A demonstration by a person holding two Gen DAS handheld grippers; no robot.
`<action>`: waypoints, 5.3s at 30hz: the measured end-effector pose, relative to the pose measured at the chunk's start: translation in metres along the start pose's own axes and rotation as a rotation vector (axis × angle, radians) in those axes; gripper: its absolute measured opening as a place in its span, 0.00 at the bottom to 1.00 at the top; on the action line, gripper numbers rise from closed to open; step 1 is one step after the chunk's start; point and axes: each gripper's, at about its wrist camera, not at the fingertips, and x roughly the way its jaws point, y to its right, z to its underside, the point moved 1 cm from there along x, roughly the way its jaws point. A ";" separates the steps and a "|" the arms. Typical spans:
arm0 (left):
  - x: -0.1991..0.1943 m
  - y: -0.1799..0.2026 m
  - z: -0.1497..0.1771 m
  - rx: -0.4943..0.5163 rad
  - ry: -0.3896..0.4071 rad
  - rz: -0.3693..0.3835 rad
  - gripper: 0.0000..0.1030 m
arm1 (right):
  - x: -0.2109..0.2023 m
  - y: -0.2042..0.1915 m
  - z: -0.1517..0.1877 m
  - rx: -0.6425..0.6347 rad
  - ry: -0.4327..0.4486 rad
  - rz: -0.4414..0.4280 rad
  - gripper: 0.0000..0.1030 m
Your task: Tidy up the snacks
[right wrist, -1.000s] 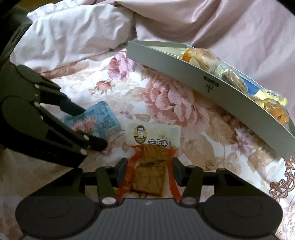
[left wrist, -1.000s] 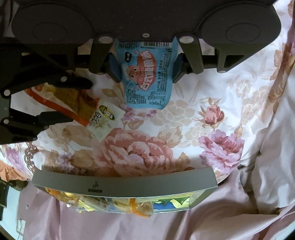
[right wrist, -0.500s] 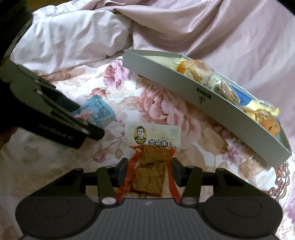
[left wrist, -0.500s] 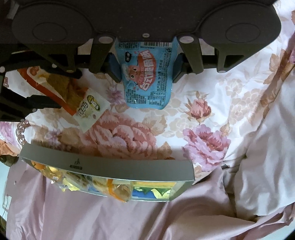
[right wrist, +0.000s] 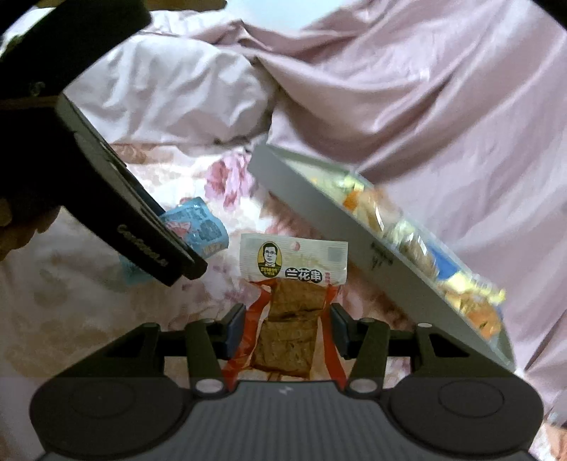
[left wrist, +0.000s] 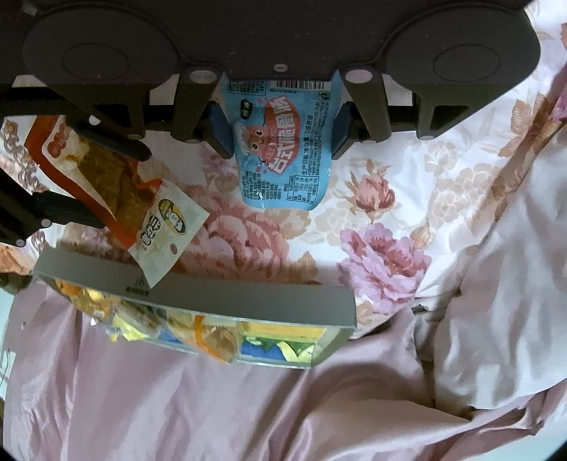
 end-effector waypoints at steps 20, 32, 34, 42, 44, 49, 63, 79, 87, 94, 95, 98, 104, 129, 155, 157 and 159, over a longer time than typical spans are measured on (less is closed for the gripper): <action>-0.026 -0.002 -0.074 -0.138 0.224 -0.033 0.58 | -0.008 0.027 -0.029 -0.024 0.270 0.165 0.54; 0.039 0.014 -0.156 -0.237 0.167 -0.029 0.58 | 0.013 0.087 -0.047 0.090 0.367 0.236 0.55; 0.051 0.015 -0.163 -0.254 0.142 -0.031 0.58 | 0.020 0.098 -0.049 0.117 0.373 0.240 0.55; 0.084 0.019 -0.173 -0.285 0.083 -0.043 0.58 | 0.051 0.139 -0.053 0.253 0.345 0.227 0.55; 0.088 0.020 -0.174 -0.282 0.083 -0.049 0.58 | 0.058 0.143 -0.053 0.270 0.336 0.221 0.55; 0.090 0.020 -0.176 -0.284 0.080 -0.054 0.58 | 0.069 0.145 -0.056 0.276 0.316 0.193 0.55; 0.103 0.013 -0.172 -0.294 0.040 -0.071 0.59 | 0.098 0.145 -0.059 0.295 0.253 0.135 0.56; 0.108 0.007 -0.167 -0.323 0.016 -0.075 0.70 | 0.110 0.145 -0.060 0.305 0.229 0.123 0.59; 0.096 0.007 -0.167 -0.328 0.044 -0.096 0.86 | 0.105 0.150 -0.058 0.327 0.229 0.133 0.71; 0.077 0.006 -0.169 -0.338 0.075 -0.106 0.92 | 0.094 0.158 -0.061 0.349 0.238 0.155 0.82; 0.074 0.006 -0.169 -0.336 0.079 -0.108 0.92 | 0.092 0.160 -0.061 0.355 0.240 0.158 0.83; 0.063 0.005 -0.171 -0.333 0.094 -0.116 0.99 | 0.082 0.165 -0.062 0.377 0.251 0.163 0.87; 0.041 0.005 -0.171 -0.328 0.123 -0.128 0.99 | 0.062 0.175 -0.065 0.424 0.272 0.172 0.96; -0.030 0.020 -0.157 -0.309 0.217 -0.187 0.99 | -0.003 0.187 -0.070 0.538 0.323 0.180 1.00; -0.084 0.039 -0.083 -0.191 0.303 -0.211 0.99 | -0.062 0.165 -0.038 0.635 0.291 0.197 1.00; -0.086 0.038 -0.077 -0.186 0.302 -0.212 0.99 | -0.064 0.163 -0.037 0.632 0.286 0.196 1.00; -0.089 0.038 -0.072 -0.182 0.302 -0.214 0.99 | -0.066 0.160 -0.035 0.629 0.282 0.196 1.00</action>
